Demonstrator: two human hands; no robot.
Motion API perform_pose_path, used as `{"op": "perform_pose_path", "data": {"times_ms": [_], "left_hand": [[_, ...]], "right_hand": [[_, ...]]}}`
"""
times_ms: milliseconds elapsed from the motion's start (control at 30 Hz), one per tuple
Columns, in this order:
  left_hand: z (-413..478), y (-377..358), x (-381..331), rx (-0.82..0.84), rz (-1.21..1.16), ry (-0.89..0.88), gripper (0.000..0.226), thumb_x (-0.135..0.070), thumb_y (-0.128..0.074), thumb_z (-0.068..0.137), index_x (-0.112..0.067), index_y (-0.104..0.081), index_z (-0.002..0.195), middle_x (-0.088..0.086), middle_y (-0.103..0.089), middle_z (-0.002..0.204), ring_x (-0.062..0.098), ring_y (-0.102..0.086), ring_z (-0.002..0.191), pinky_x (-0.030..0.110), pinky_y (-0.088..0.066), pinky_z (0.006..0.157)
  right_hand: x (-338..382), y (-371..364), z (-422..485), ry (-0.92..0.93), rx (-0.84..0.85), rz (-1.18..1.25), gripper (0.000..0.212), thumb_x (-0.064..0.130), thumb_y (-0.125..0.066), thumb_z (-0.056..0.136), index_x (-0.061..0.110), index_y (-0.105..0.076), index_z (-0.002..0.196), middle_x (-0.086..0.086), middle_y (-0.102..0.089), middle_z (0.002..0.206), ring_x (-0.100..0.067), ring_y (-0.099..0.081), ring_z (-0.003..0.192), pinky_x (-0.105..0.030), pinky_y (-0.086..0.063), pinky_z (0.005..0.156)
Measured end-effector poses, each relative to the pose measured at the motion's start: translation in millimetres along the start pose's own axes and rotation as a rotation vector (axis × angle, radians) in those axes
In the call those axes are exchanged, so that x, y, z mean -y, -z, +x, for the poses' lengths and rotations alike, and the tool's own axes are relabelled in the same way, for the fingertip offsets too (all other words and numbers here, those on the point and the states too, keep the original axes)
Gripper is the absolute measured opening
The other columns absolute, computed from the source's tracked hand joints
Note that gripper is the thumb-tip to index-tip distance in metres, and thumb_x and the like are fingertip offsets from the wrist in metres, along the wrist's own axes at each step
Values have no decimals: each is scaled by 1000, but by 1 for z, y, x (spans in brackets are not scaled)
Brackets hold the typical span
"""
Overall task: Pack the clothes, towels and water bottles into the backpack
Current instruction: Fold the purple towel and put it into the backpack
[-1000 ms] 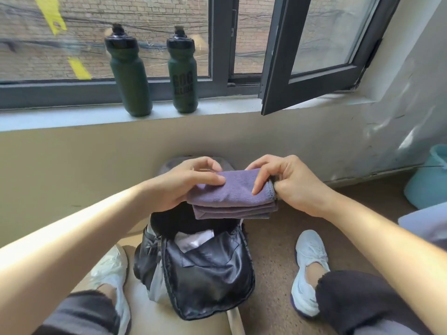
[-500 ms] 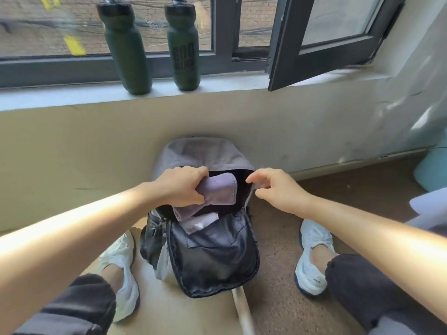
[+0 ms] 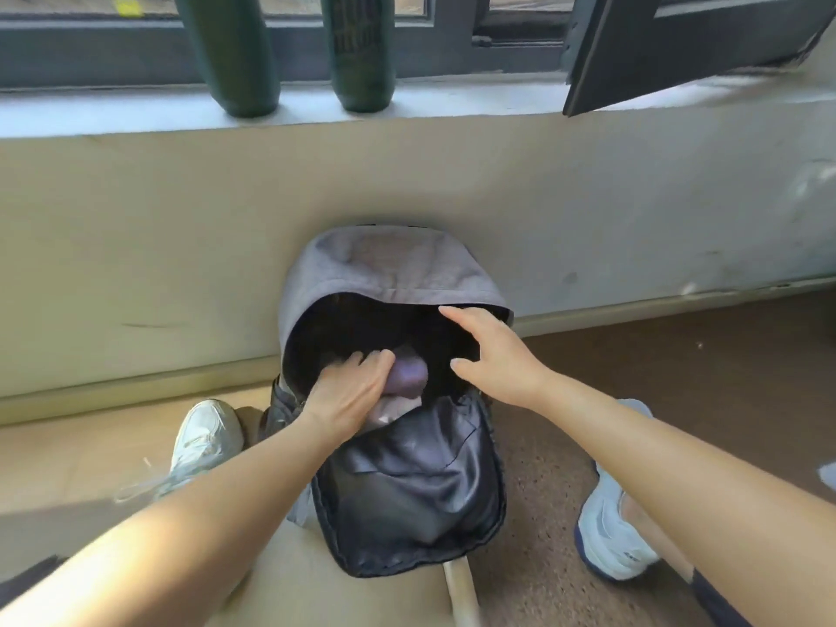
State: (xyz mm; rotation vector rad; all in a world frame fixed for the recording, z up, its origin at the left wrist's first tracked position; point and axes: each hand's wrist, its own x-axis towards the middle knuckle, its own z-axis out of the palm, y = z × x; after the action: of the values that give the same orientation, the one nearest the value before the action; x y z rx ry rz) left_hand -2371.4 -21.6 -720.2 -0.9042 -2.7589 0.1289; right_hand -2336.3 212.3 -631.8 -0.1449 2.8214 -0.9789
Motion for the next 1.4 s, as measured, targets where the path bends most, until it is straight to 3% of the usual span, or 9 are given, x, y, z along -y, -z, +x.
{"op": "perform_pose_path", "data": {"times_ms": [133,267,533,633,733,800,1000,1167,1400], "left_hand": [[9,-35,0,133,14,117,47,-20,-87,64,-15,-59,102,5,-64,78,32,-66,70,42,-54,67],[17,-44,-6,302,-126,154,53,-37,-68,83,-16,-51,129,7,-64,114,35,-66,101,44,-49,85],[37,-47,-1,243,-240,425,44,-30,-59,91,-17,-43,130,5,-64,122,36,-67,110,43,-47,83],[32,-60,-5,195,-186,355,41,-38,-51,93,-14,-49,126,9,-60,118,36,-64,109,47,-52,84],[27,-63,-5,437,-369,284,65,-71,-56,86,-19,-46,124,6,-62,124,34,-63,111,47,-47,92],[27,-55,-2,593,-507,322,63,-66,-47,81,-24,-41,128,7,-66,130,34,-63,115,48,-44,101],[21,-26,-4,650,-425,244,95,-89,-31,76,-23,-41,144,9,-56,145,37,-52,132,54,-27,117],[9,11,-20,553,-445,176,60,-66,-42,97,-25,-50,140,3,-56,138,33,-55,126,48,-44,105],[4,109,-61,481,-537,-65,31,-44,-58,97,-35,-67,125,-17,-70,122,10,-65,110,36,-54,94]], "right_hand": [[9,-1,34,40,-27,-20,81,19,-63,90,38,-24,158,3,-43,146,-26,-35,140,-45,-36,114],[12,1,53,68,-43,-17,81,16,-62,92,34,-22,160,2,-43,147,-24,-37,141,-43,-37,114],[11,0,65,76,-60,15,83,14,-59,91,34,-19,161,3,-43,144,-29,-38,140,-46,-36,115],[8,2,62,69,-51,21,83,15,-59,91,35,-19,160,5,-42,145,-29,-39,139,-47,-36,115],[10,4,59,56,-28,15,84,15,-59,89,36,-19,160,6,-39,149,-29,-39,139,-47,-36,115],[13,7,57,42,-9,13,86,10,-58,87,36,-19,160,6,-38,151,-28,-39,139,-46,-37,114],[28,29,35,1,102,-20,79,4,-57,91,26,-25,160,1,-34,158,-20,-32,147,-26,-31,110],[33,55,-23,-19,147,-107,76,3,-57,90,26,-30,159,3,-21,166,-21,-33,147,-33,-34,116],[22,99,-157,-113,68,-86,54,13,-59,95,32,-51,145,15,-40,149,-8,-58,113,-14,-43,84]]}}
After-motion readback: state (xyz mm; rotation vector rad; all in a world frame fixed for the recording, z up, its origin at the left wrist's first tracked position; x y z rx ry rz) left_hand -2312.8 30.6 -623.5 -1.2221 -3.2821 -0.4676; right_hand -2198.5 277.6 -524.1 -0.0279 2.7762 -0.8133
